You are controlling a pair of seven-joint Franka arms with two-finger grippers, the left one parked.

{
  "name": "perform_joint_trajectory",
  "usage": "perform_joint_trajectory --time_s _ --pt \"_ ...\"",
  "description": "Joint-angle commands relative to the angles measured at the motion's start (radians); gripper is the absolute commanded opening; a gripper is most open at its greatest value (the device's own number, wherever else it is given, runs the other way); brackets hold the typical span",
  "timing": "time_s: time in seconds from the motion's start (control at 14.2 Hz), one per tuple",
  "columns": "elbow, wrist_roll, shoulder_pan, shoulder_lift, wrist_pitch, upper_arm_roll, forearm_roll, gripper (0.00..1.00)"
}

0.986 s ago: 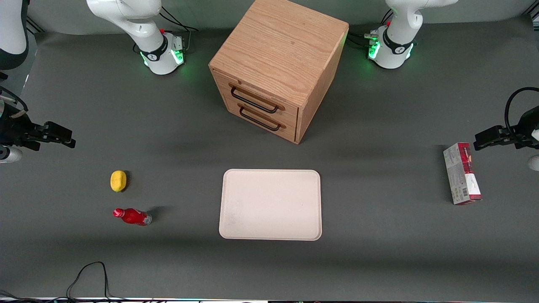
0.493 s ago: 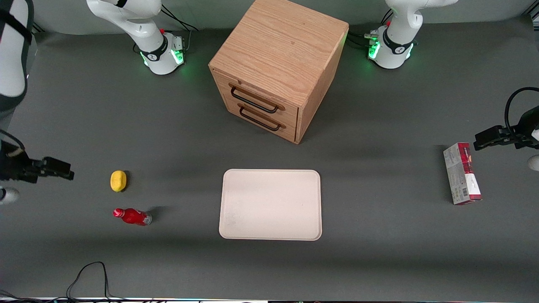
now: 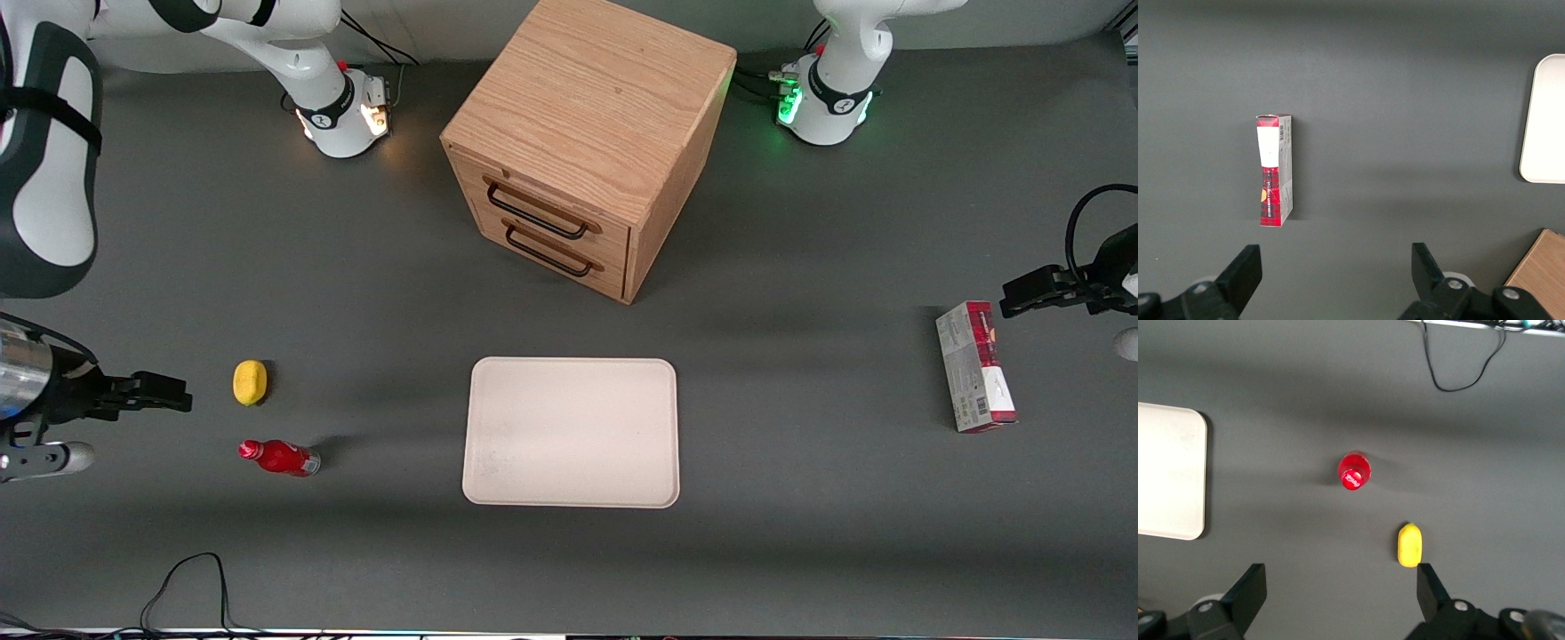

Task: Place coke bottle on tray
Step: 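Lower the open right gripper over the red bottle's body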

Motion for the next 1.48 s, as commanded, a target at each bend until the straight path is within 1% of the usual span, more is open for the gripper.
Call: perform_joint_trajectory --time_s 0.0,0.21,0.7,0.77,1.34,1.41 --pt "0.0 0.019 -0.003 0.049 0.047 0.01 -0.013 1.0" --pt "-0.044 0.019 -0.003 0.088 0.14 0.009 -0.009 1.0" --pt "-0.361 0.022 0.0 0.083 0.522 0.009 0.005 1.0" --pt "-0.388 0.022 0.0 0.082 0.555 0.01 0.005 1.0" --pt "-0.414 0.019 -0.002 0.074 0.563 0.009 0.005 1.0" --pt "-0.414 0.019 -0.002 0.074 0.56 0.009 0.005 0.96"
